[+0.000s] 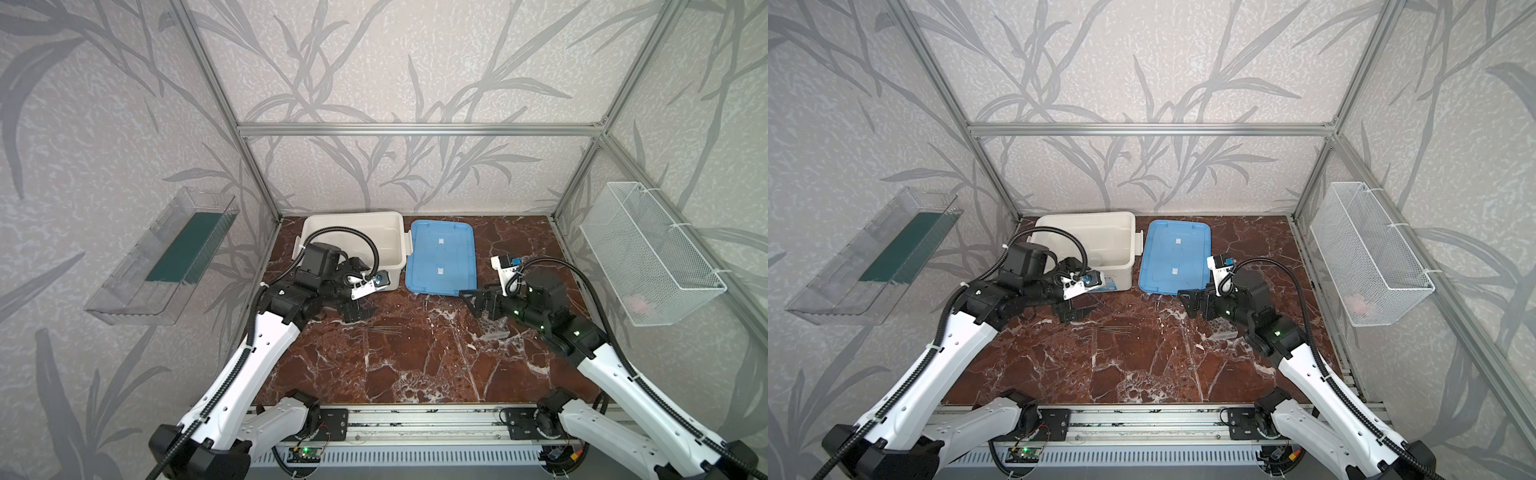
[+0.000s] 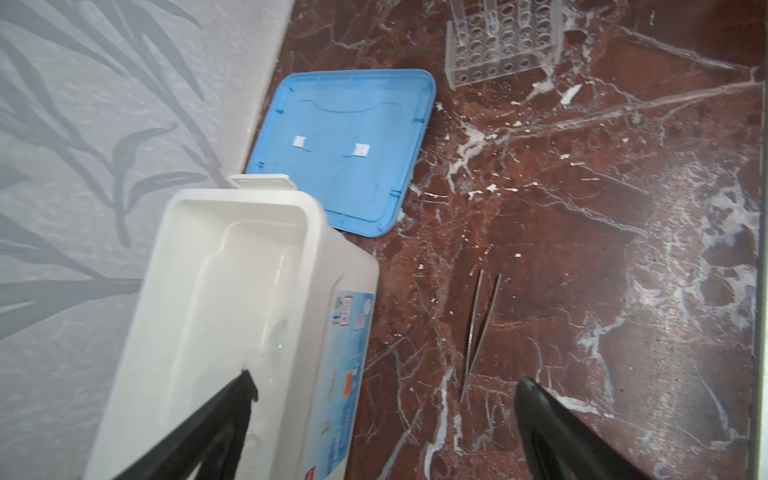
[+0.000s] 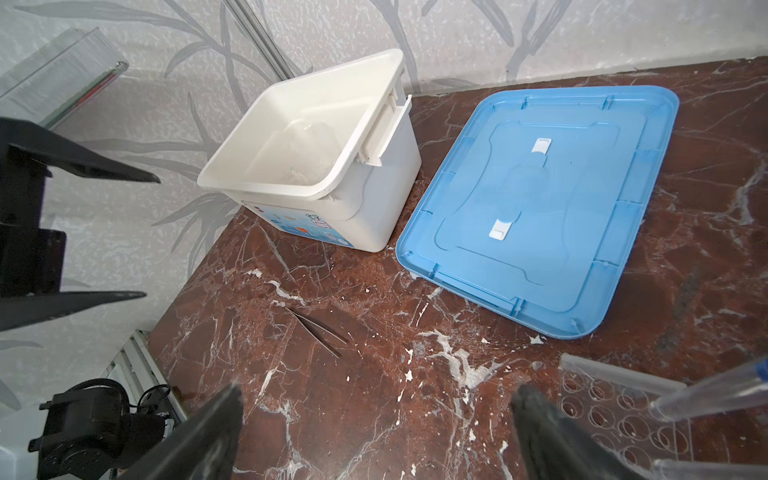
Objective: Organize the chemistry lab equipment
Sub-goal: 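Move the left gripper out of the bin down to the silver tweezers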
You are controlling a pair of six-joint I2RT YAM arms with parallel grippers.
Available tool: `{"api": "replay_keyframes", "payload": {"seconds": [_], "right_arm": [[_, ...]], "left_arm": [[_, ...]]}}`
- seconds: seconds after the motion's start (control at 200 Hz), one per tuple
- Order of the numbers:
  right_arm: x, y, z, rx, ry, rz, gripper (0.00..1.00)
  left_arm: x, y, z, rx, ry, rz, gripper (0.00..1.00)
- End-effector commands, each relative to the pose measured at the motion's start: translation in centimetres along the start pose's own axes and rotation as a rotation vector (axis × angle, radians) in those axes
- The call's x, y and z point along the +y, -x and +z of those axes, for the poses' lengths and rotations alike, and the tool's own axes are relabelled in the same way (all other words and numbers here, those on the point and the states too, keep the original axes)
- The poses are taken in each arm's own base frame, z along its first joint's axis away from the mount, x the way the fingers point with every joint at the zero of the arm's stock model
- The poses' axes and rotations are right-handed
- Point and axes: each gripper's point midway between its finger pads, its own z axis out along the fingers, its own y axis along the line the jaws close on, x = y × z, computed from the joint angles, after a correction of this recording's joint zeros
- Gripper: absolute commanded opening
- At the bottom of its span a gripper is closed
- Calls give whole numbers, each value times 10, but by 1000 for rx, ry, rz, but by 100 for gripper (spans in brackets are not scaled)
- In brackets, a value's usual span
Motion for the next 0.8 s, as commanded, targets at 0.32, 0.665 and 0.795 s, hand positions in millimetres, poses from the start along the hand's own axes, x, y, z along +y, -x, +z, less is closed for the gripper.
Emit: {"api": "replay_keyframes", "payload": {"seconds": [0.32,0.665,0.795], "right_arm": [[6,-10,9,18,73,-32,99],[22,-28,28,142,189,-74,99],[19,-34,31,148,185,-85,99]], "left_arm": [[-49,-49,79,186,-125,60,99],[-73,-83,122,310,-269,68,99],[-80,-88,133,330,-333,56,99]]}}
